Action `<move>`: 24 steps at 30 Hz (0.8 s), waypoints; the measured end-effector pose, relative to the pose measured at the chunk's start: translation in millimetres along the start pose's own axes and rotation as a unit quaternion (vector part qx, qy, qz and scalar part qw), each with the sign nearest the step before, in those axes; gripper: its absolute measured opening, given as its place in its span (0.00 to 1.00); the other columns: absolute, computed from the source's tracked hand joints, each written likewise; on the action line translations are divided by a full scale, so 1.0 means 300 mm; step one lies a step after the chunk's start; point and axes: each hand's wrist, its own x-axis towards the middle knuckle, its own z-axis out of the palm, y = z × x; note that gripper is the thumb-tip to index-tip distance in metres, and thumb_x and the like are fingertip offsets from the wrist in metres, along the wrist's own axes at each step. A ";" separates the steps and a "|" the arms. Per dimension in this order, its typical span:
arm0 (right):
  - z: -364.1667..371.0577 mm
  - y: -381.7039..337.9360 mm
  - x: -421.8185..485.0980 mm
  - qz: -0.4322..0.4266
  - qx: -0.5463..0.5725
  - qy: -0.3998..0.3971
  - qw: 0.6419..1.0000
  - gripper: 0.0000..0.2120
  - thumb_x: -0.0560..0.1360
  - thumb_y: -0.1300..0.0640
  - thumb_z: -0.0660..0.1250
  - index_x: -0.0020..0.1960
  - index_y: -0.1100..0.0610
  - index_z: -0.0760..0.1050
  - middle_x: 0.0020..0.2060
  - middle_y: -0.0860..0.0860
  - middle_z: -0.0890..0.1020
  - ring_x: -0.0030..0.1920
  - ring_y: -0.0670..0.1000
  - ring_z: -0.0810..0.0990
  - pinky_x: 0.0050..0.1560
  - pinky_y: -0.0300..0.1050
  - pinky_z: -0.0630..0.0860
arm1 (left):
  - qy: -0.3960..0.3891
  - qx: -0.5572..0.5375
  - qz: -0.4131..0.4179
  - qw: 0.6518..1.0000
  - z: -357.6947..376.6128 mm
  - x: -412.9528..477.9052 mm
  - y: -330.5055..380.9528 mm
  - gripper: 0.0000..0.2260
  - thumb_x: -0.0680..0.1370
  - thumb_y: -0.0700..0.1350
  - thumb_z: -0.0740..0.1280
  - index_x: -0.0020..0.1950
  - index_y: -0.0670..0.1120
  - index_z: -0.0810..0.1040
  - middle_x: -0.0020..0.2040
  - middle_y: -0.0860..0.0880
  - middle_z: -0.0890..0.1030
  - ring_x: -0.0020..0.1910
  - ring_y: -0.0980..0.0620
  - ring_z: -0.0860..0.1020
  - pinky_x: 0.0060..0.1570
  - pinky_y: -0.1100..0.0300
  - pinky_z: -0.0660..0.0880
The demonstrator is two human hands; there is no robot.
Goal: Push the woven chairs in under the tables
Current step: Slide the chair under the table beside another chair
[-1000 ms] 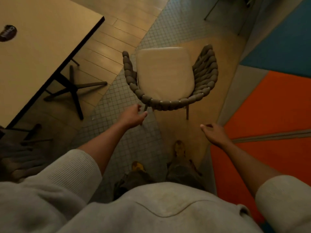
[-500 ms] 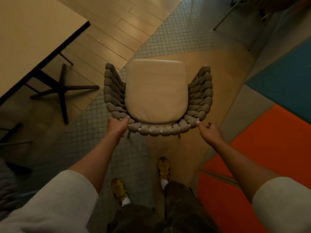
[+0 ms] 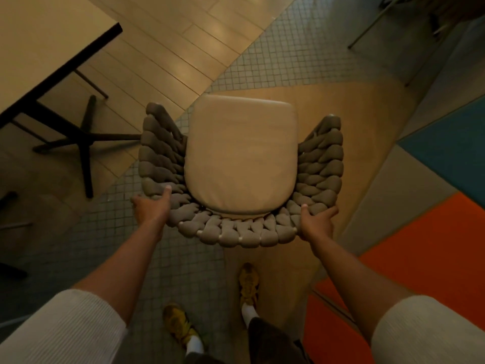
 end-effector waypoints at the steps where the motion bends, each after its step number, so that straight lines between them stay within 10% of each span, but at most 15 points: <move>1: 0.013 0.002 -0.004 0.007 0.016 0.011 1.000 0.40 0.81 0.45 0.67 0.81 0.51 0.45 0.68 0.65 0.75 0.61 0.70 0.78 0.58 0.65 0.80 | 0.004 0.004 0.010 1.000 0.003 0.011 0.016 0.44 0.72 0.65 0.74 0.77 0.43 0.60 0.74 0.37 0.71 0.68 0.35 0.74 0.63 0.41 0.76; 12: 0.085 -0.014 0.006 0.032 0.057 0.127 0.990 0.32 0.80 0.50 0.69 0.76 0.52 0.56 0.60 0.64 0.80 0.57 0.67 0.81 0.56 0.61 0.79 | 0.038 0.011 0.054 0.998 0.060 0.050 0.034 0.27 0.75 0.44 0.76 0.70 0.47 0.67 0.68 0.40 0.77 0.66 0.39 0.77 0.62 0.48 0.75; 24: 0.056 -0.003 -0.012 0.014 -0.006 0.086 0.996 0.36 0.80 0.53 0.69 0.79 0.51 0.50 0.63 0.65 0.78 0.58 0.68 0.80 0.59 0.64 0.79 | -0.011 0.010 0.051 0.999 -0.015 0.000 -0.055 0.25 0.79 0.42 0.69 0.72 0.45 0.62 0.67 0.38 0.75 0.64 0.38 0.77 0.55 0.52 0.74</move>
